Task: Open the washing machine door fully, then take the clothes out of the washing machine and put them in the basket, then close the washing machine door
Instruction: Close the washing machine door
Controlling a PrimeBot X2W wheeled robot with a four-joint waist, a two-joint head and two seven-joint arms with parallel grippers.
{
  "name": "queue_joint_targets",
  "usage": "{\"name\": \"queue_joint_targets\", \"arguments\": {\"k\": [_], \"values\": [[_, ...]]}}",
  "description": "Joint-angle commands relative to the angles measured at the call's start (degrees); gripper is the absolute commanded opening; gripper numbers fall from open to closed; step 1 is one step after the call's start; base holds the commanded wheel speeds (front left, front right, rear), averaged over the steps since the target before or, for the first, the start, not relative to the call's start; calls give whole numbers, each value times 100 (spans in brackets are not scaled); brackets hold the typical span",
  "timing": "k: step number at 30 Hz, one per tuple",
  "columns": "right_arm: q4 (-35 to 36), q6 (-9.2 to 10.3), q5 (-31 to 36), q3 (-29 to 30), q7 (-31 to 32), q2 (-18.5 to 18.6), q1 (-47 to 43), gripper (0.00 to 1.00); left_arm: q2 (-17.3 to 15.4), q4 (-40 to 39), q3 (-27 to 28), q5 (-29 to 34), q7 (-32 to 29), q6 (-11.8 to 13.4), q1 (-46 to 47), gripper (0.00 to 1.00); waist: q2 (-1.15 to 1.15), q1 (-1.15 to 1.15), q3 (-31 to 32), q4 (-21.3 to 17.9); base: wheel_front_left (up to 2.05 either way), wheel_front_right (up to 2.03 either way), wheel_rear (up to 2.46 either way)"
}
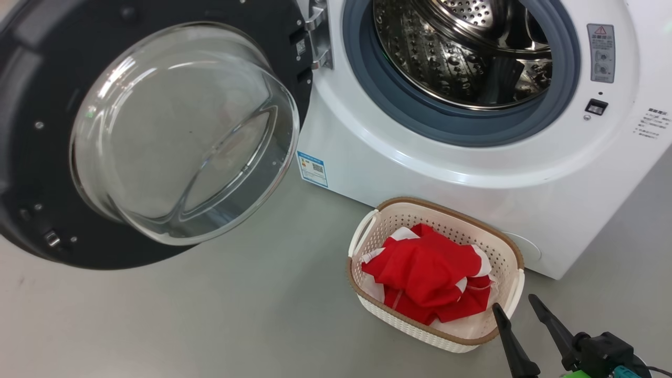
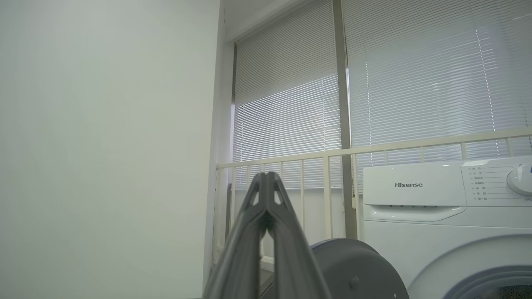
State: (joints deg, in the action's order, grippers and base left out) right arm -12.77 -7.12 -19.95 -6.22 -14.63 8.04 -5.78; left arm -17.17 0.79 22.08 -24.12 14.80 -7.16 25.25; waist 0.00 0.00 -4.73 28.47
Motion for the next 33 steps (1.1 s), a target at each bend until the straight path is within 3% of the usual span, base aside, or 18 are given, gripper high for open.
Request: {"name": "queue_joint_targets", "arguments": {"k": [1,8,12,16,23,33], "values": [[159,-36,74,-108,-37,27,44,100,-423,131,195,-236,20,-29,324,0,0,0,-26,-47,0,0,0],[219,-36,96,-69,-37,7,43,100,-1253,2086,44,-1433,-256,-32,1274,0,0,0,-155,-173,0,0,0],[247,-36,107,-76,-37,52,96,100,-1626,3543,-94,-2402,-1307,-32,1910,0,0,0,-289,-214,0,0,0],[267,-36,106,-78,-37,89,160,100,-1825,4243,-197,-2965,-1964,-32,2209,0,0,0,-394,-237,0,0,0],[287,-36,103,-104,-37,173,203,100,-2034,4845,-651,-3530,-3309,-32,2337,0,0,0,-562,-259,0,0,0],[306,-36,95,-93,-37,230,236,100,-2036,4623,-1000,-4032,-3915,-33,2135,0,0,0,-651,-267,0,0,0]]}}
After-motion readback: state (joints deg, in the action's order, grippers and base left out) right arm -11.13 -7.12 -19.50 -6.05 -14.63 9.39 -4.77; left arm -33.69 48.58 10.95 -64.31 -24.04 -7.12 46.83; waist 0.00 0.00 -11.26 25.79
